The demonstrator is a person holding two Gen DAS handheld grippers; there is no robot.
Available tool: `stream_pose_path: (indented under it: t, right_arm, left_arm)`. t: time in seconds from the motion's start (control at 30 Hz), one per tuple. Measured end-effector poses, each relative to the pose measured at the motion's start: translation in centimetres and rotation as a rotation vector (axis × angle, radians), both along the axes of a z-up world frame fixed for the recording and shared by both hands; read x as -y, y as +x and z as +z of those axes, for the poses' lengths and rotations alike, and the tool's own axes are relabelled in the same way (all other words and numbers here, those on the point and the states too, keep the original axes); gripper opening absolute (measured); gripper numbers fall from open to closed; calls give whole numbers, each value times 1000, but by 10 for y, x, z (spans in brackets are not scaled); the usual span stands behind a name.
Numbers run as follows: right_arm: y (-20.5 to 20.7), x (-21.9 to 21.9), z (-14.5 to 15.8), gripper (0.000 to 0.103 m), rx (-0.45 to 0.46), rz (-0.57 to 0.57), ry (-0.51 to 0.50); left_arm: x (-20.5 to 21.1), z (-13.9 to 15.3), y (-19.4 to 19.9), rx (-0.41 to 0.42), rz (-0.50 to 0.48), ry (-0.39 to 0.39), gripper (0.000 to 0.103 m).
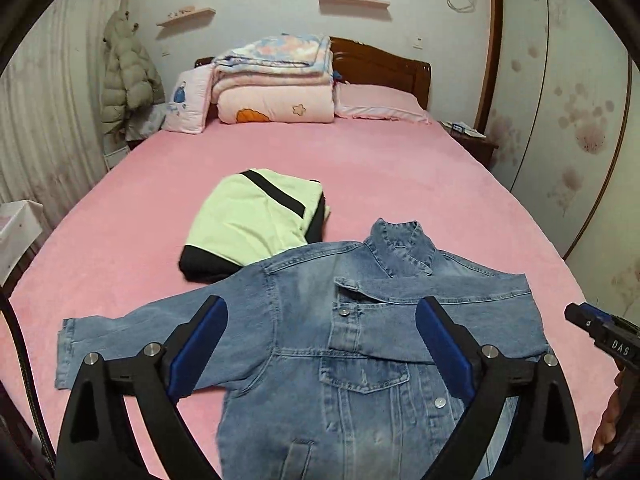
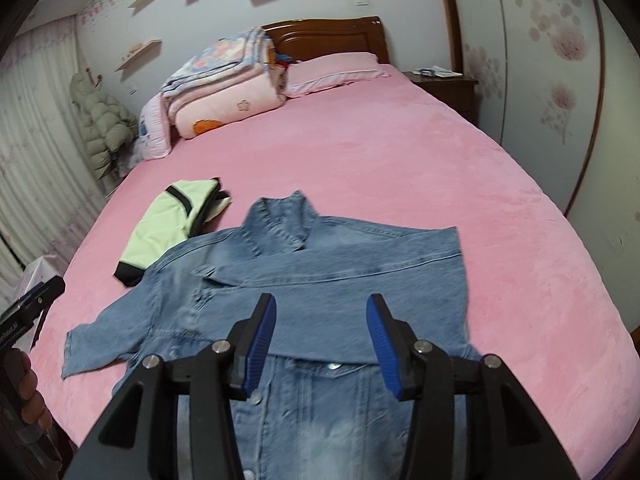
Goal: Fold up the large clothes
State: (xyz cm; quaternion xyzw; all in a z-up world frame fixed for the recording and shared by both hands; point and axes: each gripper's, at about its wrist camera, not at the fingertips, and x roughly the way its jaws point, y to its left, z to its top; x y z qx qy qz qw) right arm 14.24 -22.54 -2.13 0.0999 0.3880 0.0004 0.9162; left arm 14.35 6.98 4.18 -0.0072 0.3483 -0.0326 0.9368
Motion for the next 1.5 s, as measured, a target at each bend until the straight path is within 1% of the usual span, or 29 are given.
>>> stream_pose_path:
  t: [0.1, 0.17, 0.2, 0.4, 0.6, 0.77, 0.97, 1.1, 1.3, 1.47, 1.5]
  right_arm:
    - [-9, -20, 4, 52, 1, 36, -6]
    - [-15, -33, 5, 57, 6, 57, -1]
    - [-17, -40, 6, 58, 8, 68, 0]
    - [-27, -87, 8, 58, 11, 138, 30]
    - [-25, -143, 0, 58, 9, 205, 31]
    - [-15, -196, -17, 58, -5, 244, -12]
    - [4, -261, -43, 58, -39, 306, -57]
    - [19, -304, -61, 58, -59, 353, -79]
    - [37, -360, -86, 58, -87, 427, -109]
    - [46, -390, -103, 58, -114, 476, -127]
    - [48, -394, -107, 58, -121, 483, -127]
  left_arm:
    - [-9, 5, -16, 21, 17, 4, 98]
    - [-18, 7, -28, 32, 32, -3, 101]
    - [-21, 7, -31, 34, 38, -7, 101]
    - [-56, 3, -52, 28, 109, -12, 101]
    - [-108, -15, -64, 9, 188, -29, 101]
    - [-165, -51, -60, -54, 283, -71, 101]
    - [-242, -103, -53, -140, 422, -112, 101]
    - [-295, -139, -49, -199, 524, -162, 101]
    - [-358, -192, -41, -273, 644, -292, 101]
    - [-394, -233, -37, -311, 728, -452, 101]
    - [-398, -238, -35, -309, 737, -471, 101]
